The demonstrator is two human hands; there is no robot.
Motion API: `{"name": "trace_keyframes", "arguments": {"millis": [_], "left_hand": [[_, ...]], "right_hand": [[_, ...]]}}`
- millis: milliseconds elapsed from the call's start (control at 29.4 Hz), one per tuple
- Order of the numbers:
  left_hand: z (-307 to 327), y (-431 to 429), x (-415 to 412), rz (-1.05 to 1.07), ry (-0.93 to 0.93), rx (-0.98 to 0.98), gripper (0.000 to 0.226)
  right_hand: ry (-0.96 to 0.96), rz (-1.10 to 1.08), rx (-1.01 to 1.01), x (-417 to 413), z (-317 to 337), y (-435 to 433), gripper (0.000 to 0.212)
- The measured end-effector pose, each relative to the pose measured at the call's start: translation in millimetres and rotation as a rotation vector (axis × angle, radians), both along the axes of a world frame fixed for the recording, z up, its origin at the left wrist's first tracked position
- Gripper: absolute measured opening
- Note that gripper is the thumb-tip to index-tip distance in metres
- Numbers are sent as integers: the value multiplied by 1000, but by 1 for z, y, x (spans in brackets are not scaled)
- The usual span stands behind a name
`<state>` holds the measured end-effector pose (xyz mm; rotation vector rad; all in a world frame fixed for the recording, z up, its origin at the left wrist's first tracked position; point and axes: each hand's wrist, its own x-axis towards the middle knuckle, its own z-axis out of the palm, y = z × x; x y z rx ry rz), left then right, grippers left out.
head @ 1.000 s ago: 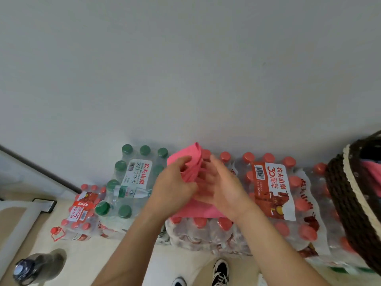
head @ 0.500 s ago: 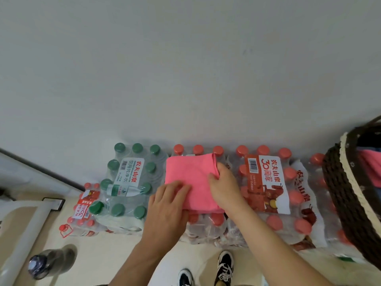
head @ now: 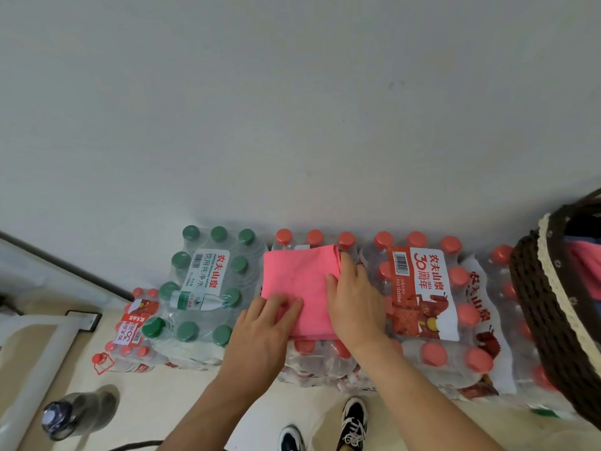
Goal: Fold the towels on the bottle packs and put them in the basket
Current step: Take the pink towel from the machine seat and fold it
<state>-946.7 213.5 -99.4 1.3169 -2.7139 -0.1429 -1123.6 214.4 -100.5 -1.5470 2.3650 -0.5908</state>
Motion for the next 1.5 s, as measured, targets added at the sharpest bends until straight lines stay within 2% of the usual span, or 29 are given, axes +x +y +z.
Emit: {"name": "trace_keyframes", "arguments": {"millis": [102, 238, 340, 408, 442, 545, 613, 681, 749, 783, 851, 919, 987, 1123, 1259, 1498], "left_hand": [[2, 6, 3, -33, -60, 20, 70], [1, 8, 3, -45, -85, 76, 75], [6, 5, -5, -28, -88, 112, 72], [9, 4, -12, -18, -119, 95, 65], [13, 5, -14, -18, -130, 89, 57], [28, 18, -24, -129, -71, 145, 29], [37, 30, -31, -252, 54, 221, 21], [39, 31, -32, -287, 138, 229, 25], [27, 23, -24, -250, 140, 173, 40], [19, 18, -17, -218, 79, 158, 53], [6, 13, -3, -186, -74, 137, 70], [-2, 14, 3, -203, -121, 88, 68], [-5, 15, 5, -218, -59, 34, 58], [-8, 6, 19, -209, 68, 29, 59], [-12, -2, 28, -171, 113, 37, 63], [-2, -14, 14, -193, 147, -13, 37]], "right_hand": [[40, -6, 10, -2, 0, 4, 47], [18, 43, 148, -12, 0, 0, 53], [-106, 68, 158, -18, 4, -3, 41], [-182, 89, 154, -18, 8, -4, 31], [-196, 119, 135, -18, 11, -6, 33], [-214, 328, 55, -22, 22, -19, 57], [-100, 508, 90, -23, 31, -35, 68], [18, 622, 82, -20, 35, -48, 71], [87, 679, 47, -15, 35, -51, 68], [138, 701, -3, -13, 34, -48, 65], [168, 696, -121, -10, 35, -32, 58], [78, 693, -177, -8, 35, -6, 48], [50, 703, -136, -6, 28, 29, 47], [291, 710, 32, -2, 3, 78, 69], [321, 651, 32, 5, -10, 76, 58], [205, 594, -19, -2, 2, 59, 46]]}}
